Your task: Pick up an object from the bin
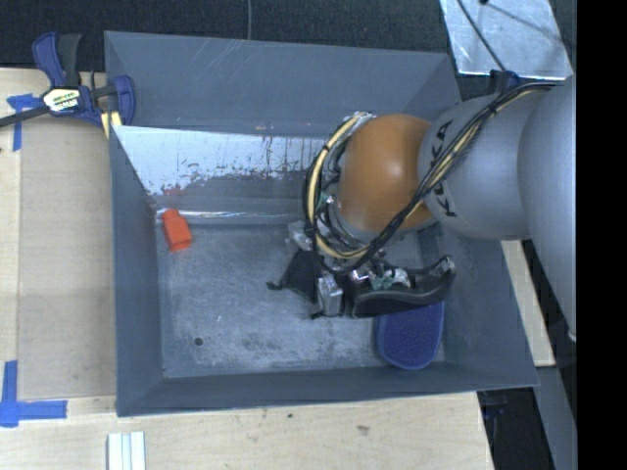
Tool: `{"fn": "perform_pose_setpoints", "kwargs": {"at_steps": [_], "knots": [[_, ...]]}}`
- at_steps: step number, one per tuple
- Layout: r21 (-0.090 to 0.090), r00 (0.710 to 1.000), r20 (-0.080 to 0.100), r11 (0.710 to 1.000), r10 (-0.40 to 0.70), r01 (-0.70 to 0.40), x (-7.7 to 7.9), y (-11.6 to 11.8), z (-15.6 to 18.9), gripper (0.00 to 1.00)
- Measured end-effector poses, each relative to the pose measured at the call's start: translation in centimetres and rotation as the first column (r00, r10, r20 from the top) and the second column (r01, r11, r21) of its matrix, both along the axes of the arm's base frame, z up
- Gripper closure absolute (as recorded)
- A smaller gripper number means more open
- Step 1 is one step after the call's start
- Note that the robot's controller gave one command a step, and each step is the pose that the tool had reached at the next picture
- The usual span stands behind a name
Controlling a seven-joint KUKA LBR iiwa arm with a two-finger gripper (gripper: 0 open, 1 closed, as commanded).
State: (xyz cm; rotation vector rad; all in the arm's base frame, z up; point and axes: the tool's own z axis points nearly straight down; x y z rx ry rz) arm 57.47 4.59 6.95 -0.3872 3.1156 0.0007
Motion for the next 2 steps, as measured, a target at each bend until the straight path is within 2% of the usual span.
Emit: {"fn": "perform_pose_setpoints", "kwargs": {"at_steps": [1, 2], "knots": [[0.001, 1.0, 0.006, 1.0, 0.001, -0.001, 0.3, 0.1, 0.2, 1.0], [0.001, 1.0, 0.012, 1.0, 0.015, -0.015, 1.9, 1.8, 12.0, 1.0]]}}
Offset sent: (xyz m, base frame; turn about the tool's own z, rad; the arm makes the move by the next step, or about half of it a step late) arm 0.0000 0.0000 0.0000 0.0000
